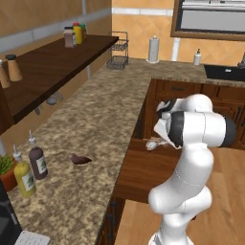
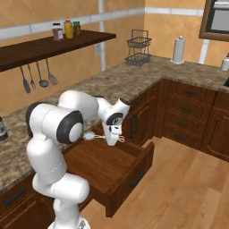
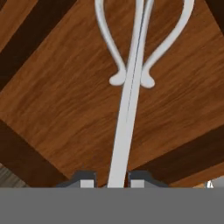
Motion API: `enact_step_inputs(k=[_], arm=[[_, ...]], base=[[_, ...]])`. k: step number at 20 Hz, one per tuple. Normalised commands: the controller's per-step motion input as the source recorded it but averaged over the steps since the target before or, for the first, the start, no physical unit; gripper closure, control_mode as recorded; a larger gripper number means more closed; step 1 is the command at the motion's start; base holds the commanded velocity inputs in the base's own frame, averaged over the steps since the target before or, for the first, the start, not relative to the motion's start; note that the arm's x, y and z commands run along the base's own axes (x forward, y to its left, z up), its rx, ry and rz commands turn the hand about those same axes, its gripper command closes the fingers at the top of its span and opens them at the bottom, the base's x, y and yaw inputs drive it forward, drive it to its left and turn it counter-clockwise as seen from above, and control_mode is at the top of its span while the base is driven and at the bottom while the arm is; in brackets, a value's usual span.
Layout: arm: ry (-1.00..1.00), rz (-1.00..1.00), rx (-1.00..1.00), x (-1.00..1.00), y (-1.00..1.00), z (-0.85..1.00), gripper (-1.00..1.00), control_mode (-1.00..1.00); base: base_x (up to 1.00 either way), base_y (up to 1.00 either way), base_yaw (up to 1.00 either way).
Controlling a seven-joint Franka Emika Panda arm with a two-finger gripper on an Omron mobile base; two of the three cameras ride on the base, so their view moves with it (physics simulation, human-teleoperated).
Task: Pick the tongs from the drawer and place it on the counter.
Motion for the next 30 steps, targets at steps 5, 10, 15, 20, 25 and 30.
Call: enact_step_inputs(k=[5, 10, 15, 20, 25, 30], arm=[[-0.15, -0.06, -0.04, 0.41, 1.0, 0.24, 1.0, -1.0], [-0.12, 0.0, -0.15, 0.42, 1.0, -0.01, 1.0, -1.0], [-0.01, 0.0, -0.11, 0.55, 1.0, 0.02, 1.0, -1.0], [-0.01, 0.0, -0.06, 0.33, 0.87, -0.22, 1.0, -1.0], [0.0, 0.0, -0.01, 0.15, 0.37, -0.27, 1.0, -1.0], [0.02, 0.0, 0.0, 0.35, 0.3, -0.01, -1.0, -1.0]], base=[[0.0, 0.0, 0.0], [0.0, 0.0, 0.0], [0.0, 0.0, 0.0], [0.0, 0.0, 0.0], [0.0, 0.0, 0.0], [0.0, 0.0, 0.0]])
